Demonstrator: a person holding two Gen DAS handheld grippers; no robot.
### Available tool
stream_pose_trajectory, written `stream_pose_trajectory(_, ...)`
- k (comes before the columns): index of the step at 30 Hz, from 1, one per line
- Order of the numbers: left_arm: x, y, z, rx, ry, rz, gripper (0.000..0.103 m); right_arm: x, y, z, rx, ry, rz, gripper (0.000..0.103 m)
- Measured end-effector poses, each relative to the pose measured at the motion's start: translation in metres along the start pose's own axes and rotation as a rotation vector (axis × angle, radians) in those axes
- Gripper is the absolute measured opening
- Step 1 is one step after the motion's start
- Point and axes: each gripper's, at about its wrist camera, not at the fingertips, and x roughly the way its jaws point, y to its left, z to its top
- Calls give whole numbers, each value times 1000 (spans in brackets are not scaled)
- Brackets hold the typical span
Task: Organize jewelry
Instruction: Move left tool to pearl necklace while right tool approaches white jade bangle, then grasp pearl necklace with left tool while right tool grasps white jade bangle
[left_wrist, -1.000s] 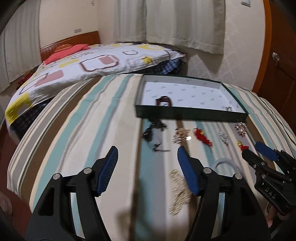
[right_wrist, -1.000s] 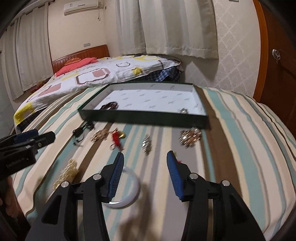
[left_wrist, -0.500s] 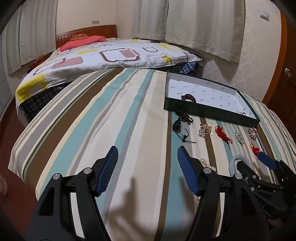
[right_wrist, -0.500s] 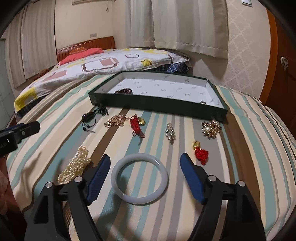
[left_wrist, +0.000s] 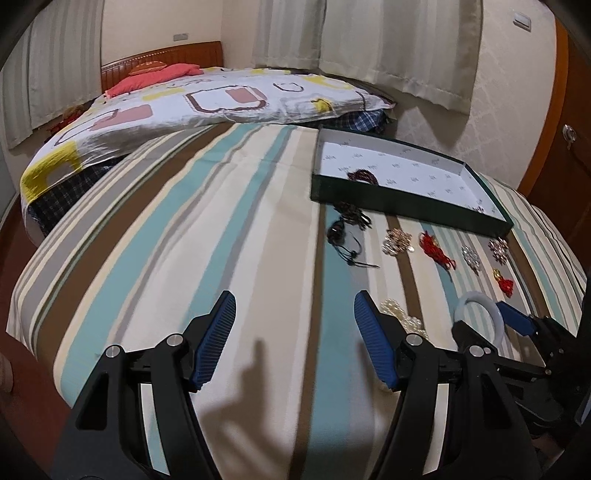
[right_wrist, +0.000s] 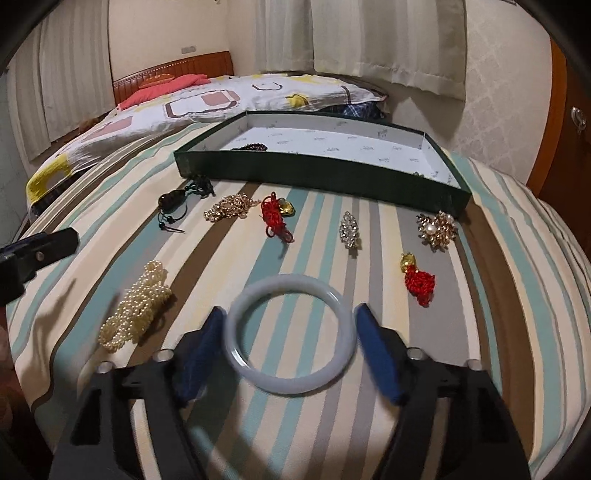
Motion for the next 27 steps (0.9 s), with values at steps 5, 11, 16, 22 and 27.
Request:
stream_pose_trajectory(5,2,-16,-4,37,12,-26,65,-4,-9,0,15,3,-2,69)
stream_pose_trajectory(11,6,-33,-6,71,22,-49,65,-12,-34,2,68,-18,-32,69)
stream_pose_trajectory(16,12,-47,-9,96,44,-74,65,-20,-54,1,97,-34,-53,69)
stream_pose_trajectory(22,20,-65,-14,138,71,-90,64,-23,-64,-1,114,-43,-51,69)
stream_pose_trajectory(27,29,-70,-19,140,112,-98,46,-21,-66,-2,123,-42,-35,69)
